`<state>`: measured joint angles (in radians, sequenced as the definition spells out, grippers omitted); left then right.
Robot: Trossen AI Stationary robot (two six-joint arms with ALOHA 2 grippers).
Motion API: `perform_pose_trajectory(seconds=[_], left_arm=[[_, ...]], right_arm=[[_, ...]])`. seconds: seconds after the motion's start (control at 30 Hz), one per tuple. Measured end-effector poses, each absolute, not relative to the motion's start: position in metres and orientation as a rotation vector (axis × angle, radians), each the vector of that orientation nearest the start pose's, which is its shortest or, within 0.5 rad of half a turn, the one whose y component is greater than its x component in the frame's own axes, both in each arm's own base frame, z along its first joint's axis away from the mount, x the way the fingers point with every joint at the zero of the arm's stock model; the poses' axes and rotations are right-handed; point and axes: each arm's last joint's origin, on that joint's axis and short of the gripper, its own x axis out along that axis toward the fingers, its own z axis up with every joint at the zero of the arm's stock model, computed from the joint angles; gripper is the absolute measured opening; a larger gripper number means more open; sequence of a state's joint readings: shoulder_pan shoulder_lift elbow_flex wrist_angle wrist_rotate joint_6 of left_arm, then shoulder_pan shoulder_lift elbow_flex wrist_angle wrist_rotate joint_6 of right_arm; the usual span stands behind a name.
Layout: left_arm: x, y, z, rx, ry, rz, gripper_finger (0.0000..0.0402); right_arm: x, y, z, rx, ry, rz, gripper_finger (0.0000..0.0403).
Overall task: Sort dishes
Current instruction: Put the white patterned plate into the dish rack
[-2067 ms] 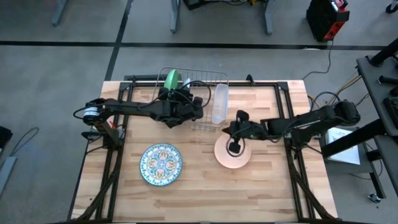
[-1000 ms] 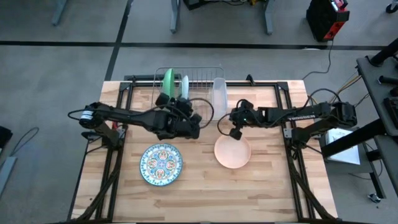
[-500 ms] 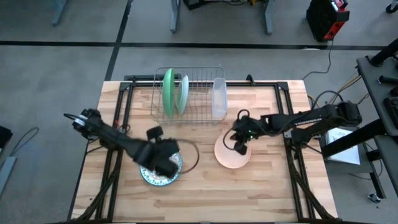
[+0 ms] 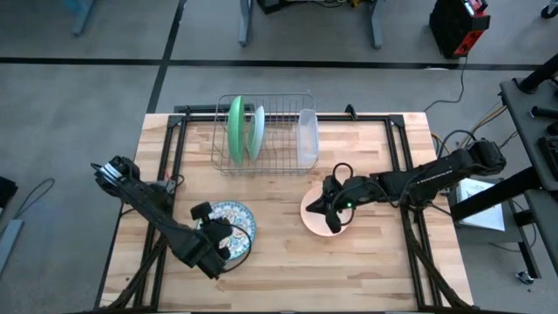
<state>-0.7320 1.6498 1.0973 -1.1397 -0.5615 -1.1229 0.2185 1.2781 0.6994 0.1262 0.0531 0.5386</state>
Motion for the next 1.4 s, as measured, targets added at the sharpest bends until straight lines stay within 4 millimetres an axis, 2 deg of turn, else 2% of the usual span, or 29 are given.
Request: perform_pose_trajectory(seconds=[0.13,0.33,0.47,0.73,0.9,1.13,1.4], left_arm=[[0.201,-0.17,0.168,0.005,1.113,0.559,0.0],[0.188,-0.166,0.139,-0.07,1.077,0.561,0.0],[0.184,-0.163,0.13,-0.094,1.044,0.557,0.0],[0.186,-0.161,0.123,-0.085,0.94,0.56,0.0],[0.19,-0.164,0.117,-0.105,0.884,0.55,0.0],[0.199,-0.171,0.104,-0.124,0.773,0.553,0.0],[0.205,-0.175,0.083,-0.077,0.672,0.59,0.0]], right_arm=[[0.264,0.056,0.233,0.507,0.436,-0.002,0.0],[0.28,0.059,0.21,0.536,0.466,-0.067,0.0],[0.294,0.063,0.19,0.552,0.509,-0.085,0.0],[0.341,0.073,0.18,0.569,0.539,-0.11,0.0],[0.37,0.076,0.172,0.544,0.616,-0.184,0.0003],[0.403,0.073,0.16,0.502,0.72,-0.257,0.0053],[0.414,0.063,0.147,0.524,0.777,-0.247,0.0129]])
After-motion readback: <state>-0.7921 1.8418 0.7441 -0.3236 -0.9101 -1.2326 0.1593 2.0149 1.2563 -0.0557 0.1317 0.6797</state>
